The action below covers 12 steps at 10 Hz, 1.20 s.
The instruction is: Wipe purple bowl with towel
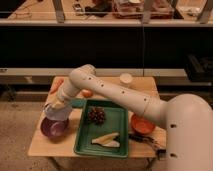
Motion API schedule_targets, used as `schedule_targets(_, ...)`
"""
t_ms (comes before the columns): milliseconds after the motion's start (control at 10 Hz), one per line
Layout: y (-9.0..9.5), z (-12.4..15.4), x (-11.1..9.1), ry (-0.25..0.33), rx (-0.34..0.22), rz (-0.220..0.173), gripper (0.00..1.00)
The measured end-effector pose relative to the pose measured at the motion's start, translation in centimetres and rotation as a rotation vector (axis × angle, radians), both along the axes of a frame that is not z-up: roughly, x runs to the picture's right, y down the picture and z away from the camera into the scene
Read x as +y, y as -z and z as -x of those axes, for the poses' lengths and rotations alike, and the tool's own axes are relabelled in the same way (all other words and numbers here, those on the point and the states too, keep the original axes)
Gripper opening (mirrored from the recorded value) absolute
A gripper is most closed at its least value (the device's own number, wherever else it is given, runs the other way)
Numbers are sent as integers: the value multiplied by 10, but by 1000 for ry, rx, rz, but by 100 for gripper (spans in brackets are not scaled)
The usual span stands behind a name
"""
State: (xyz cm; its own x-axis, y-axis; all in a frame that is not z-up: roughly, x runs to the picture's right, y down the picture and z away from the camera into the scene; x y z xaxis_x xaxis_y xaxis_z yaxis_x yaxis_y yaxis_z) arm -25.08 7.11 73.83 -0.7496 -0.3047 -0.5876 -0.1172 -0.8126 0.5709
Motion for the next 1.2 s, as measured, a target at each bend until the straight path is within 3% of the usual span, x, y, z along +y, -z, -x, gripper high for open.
schedule_targets(400,-2,8,29,106,25,-13,0)
schedule_targets(900,25,33,60,221,-56,0,0)
schedule_targets(1200,24,31,59,218,-55,0,0)
